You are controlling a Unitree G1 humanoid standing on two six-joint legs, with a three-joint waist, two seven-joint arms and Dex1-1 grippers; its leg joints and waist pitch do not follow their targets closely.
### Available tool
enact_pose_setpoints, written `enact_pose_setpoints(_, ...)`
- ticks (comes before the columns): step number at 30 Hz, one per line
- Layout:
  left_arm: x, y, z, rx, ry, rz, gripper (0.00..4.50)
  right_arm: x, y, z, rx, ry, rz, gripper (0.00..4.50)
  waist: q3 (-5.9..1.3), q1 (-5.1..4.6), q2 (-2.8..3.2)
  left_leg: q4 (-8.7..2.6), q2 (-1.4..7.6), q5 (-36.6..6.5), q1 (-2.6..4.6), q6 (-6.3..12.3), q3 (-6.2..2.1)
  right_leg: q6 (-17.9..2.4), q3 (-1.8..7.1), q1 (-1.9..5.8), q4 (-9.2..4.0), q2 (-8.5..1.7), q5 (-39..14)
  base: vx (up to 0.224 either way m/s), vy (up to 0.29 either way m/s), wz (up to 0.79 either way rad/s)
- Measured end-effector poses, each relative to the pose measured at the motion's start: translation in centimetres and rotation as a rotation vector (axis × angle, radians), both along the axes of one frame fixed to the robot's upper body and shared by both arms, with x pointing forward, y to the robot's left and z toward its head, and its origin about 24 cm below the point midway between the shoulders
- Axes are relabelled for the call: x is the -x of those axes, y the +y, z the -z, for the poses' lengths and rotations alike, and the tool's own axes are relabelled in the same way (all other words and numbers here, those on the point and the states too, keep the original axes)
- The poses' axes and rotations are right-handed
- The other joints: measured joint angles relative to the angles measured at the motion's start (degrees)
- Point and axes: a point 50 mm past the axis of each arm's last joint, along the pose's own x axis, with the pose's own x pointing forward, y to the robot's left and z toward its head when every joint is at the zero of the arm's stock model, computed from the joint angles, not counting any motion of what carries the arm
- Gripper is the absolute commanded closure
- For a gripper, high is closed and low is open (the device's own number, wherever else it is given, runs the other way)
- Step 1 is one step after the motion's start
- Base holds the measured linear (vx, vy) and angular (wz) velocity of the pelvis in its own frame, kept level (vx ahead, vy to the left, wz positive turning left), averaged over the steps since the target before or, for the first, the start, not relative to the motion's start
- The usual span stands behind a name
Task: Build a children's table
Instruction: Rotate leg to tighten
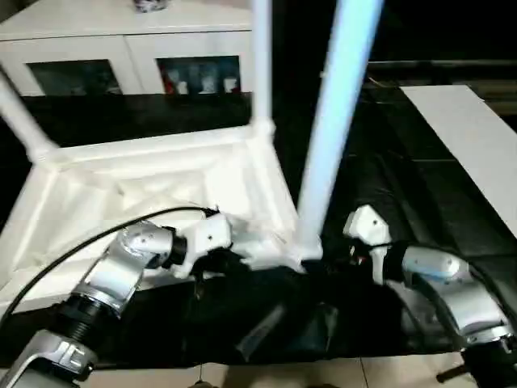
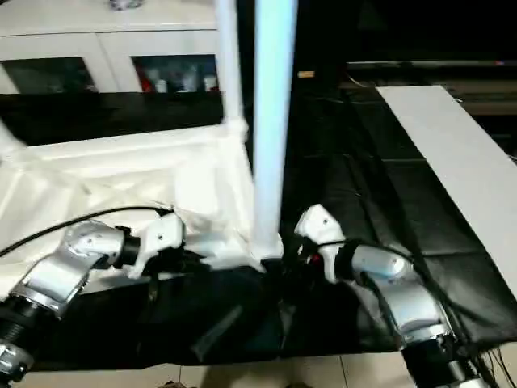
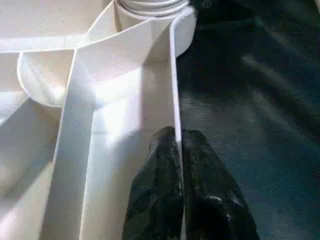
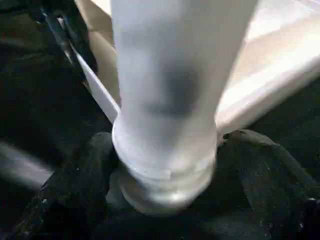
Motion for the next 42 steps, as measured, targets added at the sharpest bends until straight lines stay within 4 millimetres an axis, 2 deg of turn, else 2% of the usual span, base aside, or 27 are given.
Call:
enact_pose_setpoints(4,0.3,-0.3,0.2,0.002,0.023,0.025,4.5,0.2,0.6,0.2,-0.03,0.016,-0.027,0.66,0.01,0.14,-0.01,0.1,-0.03,0.01,0.11,-0.05,0.03,-0.01,0.13,0.09,0.17,-0.01,0.01,0.0,0.0,0.0)
enact_pose_setpoints(5,0.4,-0.4,0.2,0.005,0.027,0.033,4.5,0.2,0.7,0.2,-0.034,0.018,-0.033,0.93,0.01,0.21,-0.01,0.1,-0.03,0.01,0.11,-0.05,0.03,0.03,0.13,0.1,0.18,-0.01,-0.01,0.0,0.0,0.0)
enact_pose_setpoints(9,0.5,-0.5,0.2,0.004,0.029,0.04,4.5,0.4,1.0,0.3,-0.042,0.032,-0.057,1.06,0.03,0.32,-0.04,0.1,-0.02,0.06,0.12,-0.11,0.03,0.15,0.13,0.12,0.25,-0.01,-0.08,0.0,0.0,0.0)
enact_pose_setpoints(10,0.5,-0.5,0.2,0.004,0.029,0.041,4.5,0.4,1.0,0.3,-0.046,0.039,-0.059,1.35,0.03,0.3,-0.04,0.1,-0.02,0.07,0.12,-0.12,0.03,0.15,0.13,0.12,0.25,-0.01,-0.08,0.0,0.0,0.0)
enact_pose_setpoints(15,0.5,-0.5,0.2,0.006,0.033,0.044,4.5,0.5,0.9,0.4,-0.054,0.061,-0.067,1.71,0.03,0.34,-0.05,0.1,-0.03,0.08,0.11,-0.13,0.02,0.07,0.13,0.12,0.26,-0.01,-0.02,0.0,0.0,0.0)
enact_pose_setpoints(21,0.5,-0.5,0.2,0.008,0.034,0.042,4.5,0.5,0.8,0.4,-0.056,0.063,-0.067,1.78,0.03,0.38,-0.05,0.1,-0.02,0.08,0.1,-0.13,0.02,-0.09,0.12,0.12,0.26,-0.01,0.08,0.0,0.0,0.0)
enact_pose_setpoints(23,0.2,-0.6,0.4,0.0,0.002,0.004,4.5,-0.1,1.1,0.7,-0.052,0.049,-0.008,1.78,0.03,0.25,-0.05,0.1,-0.02,0.08,0.14,-0.13,0.02,-0.06,0.12,0.15,0.26,0.0,0.06,0.0,0.0,0.0)
enact_pose_setpoints(26,-1.4,-1.3,0.4,-0.012,-0.066,-0.12,4.5,-2.2,2.0,1.0,-0.056,0.006,0.216,1.79,0.01,-0.5,-0.09,0.1,-0.04,0.13,0.24,-0.22,0.0,0.1,0.12,0.18,0.26,0.0,-0.03,0.0,0.0,0.0)
enact_pose_setpoints(28,-2.0,-2.2,0.7,0.005,-0.077,-0.189,4.5,-3.0,2.3,1.3,-0.081,0.0,0.374,1.8,0.0,-0.89,-0.12,0.11,-0.07,0.14,0.31,-0.22,-0.01,0.11,0.13,0.3,0.19,0.0,-0.04,0.0,0.0,0.0)
enact_pose_setpoints(31,-2.9,-4.1,0.8,0.017,-0.093,-0.28,4.5,-4.2,3.5,1.5,-0.117,0.002,0.616,1.8,-0.01,-1.08,-0.14,0.13,-0.14,0.14,0.32,-0.22,-0.01,0.12,0.19,0.31,0.11,-0.02,-0.05,0.0,0.0,0.0)
enact_pose_setpoints(33,-3.3,-5.2,0.8,0.015,-0.107,-0.321,4.5,-4.9,3.7,1.5,-0.102,-0.013,0.744,1.8,-0.02,-1.11,-0.14,0.13,-0.18,0.14,0.31,-0.21,-0.01,0.14,0.19,0.31,0.07,-0.07,-0.06,0.0,0.0,0.0)
enact_pose_setpoints(36,-3.8,-6.7,0.9,0.02,-0.108,-0.348,4.5,-5.4,4.1,1.6,-0.092,-0.025,0.845,1.8,-0.1,-0.96,-0.01,0.12,-0.25,0.14,0.33,-0.21,-0.01,0.16,0.23,0.4,-0.02,-0.09,-0.07,0.0,0.0,0.0)
enact_pose_setpoints(38,-4.0,-6.9,0.9,0.019,-0.107,-0.354,4.5,-5.7,4.2,1.5,-0.086,-0.033,0.857,1.8,-0.13,-0.85,0.04,0.07,-0.25,0.14,0.3,-0.21,-0.02,0.16,0.22,0.41,-0.09,-0.1,-0.07,0.0,0.0,0.0)
enact_pose_setpoints(39,-4.0,-7.0,0.9,0.021,-0.109,-0.352,4.5,-5.6,4.0,1.6,-0.1,-0.037,0.855,1.24,-0.14,-0.77,0.05,0.04,-0.25,0.14,0.29,-0.21,-0.03,0.16,0.22,0.43,-0.15,-0.1,-0.07,0.0,0.0,0.0)
enact_pose_setpoints(40,-4.0,-7.1,0.9,0.022,-0.112,-0.348,4.5,-5.5,3.8,1.6,-0.11,-0.043,0.852,1.1,-0.15,-0.69,0.21,0.03,-0.26,0.14,0.24,-0.2,-0.03,0.16,0.22,0.42,-0.18,-0.1,-0.07,0.0,0.0,0.0)
enact_pose_setpoints(42,-4.0,-7.0,0.8,0.02,-0.119,-0.35,4.5,-5.1,3.7,1.5,-0.13,-0.048,0.824,1.1,-0.14,-0.77,0.31,-0.03,-0.25,0.15,0.16,-0.18,-0.01,0.19,0.24,0.41,-0.24,-0.09,-0.04,0.0,0.0,0.0)
